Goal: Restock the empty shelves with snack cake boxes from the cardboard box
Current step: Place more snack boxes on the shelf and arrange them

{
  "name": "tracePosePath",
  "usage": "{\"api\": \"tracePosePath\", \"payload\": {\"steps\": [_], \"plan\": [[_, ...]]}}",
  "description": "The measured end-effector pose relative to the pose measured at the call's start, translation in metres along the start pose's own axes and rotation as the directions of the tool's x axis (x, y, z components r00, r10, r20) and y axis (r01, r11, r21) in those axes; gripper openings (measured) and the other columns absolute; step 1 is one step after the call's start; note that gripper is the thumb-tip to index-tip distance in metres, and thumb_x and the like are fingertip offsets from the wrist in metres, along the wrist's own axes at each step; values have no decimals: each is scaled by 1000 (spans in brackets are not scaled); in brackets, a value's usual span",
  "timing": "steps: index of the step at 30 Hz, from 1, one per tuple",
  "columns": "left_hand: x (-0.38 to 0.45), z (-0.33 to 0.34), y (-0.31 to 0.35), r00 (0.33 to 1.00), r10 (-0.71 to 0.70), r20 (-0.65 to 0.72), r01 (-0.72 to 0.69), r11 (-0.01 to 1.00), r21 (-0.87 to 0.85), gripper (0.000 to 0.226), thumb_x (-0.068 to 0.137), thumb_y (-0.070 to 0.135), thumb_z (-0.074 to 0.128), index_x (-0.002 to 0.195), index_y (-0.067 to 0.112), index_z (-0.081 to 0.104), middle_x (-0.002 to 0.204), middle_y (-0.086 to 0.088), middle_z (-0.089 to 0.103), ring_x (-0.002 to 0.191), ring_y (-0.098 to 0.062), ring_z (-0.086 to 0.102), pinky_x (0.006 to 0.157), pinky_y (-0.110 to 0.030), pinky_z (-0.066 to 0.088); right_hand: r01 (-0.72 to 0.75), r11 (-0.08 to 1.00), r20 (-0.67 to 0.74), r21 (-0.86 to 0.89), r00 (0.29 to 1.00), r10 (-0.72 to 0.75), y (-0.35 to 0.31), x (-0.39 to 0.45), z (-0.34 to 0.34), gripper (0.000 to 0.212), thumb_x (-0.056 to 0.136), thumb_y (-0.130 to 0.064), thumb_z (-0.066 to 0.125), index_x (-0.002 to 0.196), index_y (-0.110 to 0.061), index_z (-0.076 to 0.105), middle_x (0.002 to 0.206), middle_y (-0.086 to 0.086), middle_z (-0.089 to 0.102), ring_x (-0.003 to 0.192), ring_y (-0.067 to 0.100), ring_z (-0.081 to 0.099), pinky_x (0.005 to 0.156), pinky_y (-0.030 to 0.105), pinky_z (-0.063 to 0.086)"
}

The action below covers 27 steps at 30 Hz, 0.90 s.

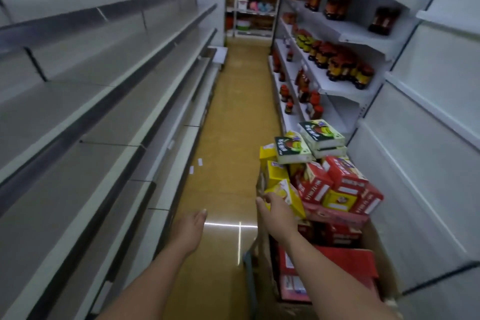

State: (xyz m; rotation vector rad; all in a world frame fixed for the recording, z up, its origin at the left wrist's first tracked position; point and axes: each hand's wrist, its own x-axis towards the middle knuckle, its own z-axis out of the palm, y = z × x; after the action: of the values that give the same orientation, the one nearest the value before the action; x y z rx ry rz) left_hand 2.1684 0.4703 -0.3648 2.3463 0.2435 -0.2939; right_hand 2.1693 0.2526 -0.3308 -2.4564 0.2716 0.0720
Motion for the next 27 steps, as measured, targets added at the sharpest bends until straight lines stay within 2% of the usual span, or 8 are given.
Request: {"api": "tracePosePath", "payload": {"steps": [3,6,10,14,17,22,27], "plan": [[-2,24,18,997,60,57,-60,998,9,51,100,47,32,134,17,54,132,-7,58,120,-26,54,95,-32,44,-90,996,-79,2,993,90,29,-6,-21,38,96,-46,43,116,-18,59,111,4,66,106,25,62,83,35,49],[-7,49,32,991,67,117,-68,998,8,53,99,49,34,138,16,50,137,-7,54,124,-25,51,99,-34,42,-158,987,-91,-43,984,154,60,-12,-37,33,97,-46,43,102,-17,57,98,3,65,92,25,62,75,38,49],[-18,81,44,987,76,141,-82,996,38,49,98,44,42,140,17,45,141,-3,50,127,-22,49,99,-31,41,-208,972,-31,-111,978,205,101,-19,-52,30,94,-43,51,107,-17,57,106,2,65,98,23,60,84,38,48],[-31,118,54,980,73,186,-81,996,34,55,92,33,58,142,20,41,144,-1,46,127,-20,49,100,-35,45,-239,941,132,-239,952,275,138,-24,-55,52,87,-52,58,129,-22,50,130,0,56,123,23,48,98,39,42],[-41,147,67,974,82,212,-92,995,36,68,84,27,69,144,24,36,144,1,44,126,-19,49,96,-37,48,-175,919,227,-354,937,266,158,-30,-55,67,84,-56,61,139,-25,41,139,0,47,131,24,39,107,41,32],[-50,184,84,964,107,245,-151,975,166,80,81,34,71,148,23,27,147,3,34,128,-16,45,96,-38,49,-21,890,321,-456,928,187,173,-30,-55,77,81,-56,64,144,-26,33,144,1,38,137,24,29,116,49,13],[-48,204,90,953,60,296,-149,946,289,95,79,29,73,152,22,13,155,-3,14,144,-23,17,112,-43,34,112,862,384,-495,918,101,182,-26,-51,83,79,-51,68,146,-25,27,146,3,35,137,26,27,116,52,5]]}}
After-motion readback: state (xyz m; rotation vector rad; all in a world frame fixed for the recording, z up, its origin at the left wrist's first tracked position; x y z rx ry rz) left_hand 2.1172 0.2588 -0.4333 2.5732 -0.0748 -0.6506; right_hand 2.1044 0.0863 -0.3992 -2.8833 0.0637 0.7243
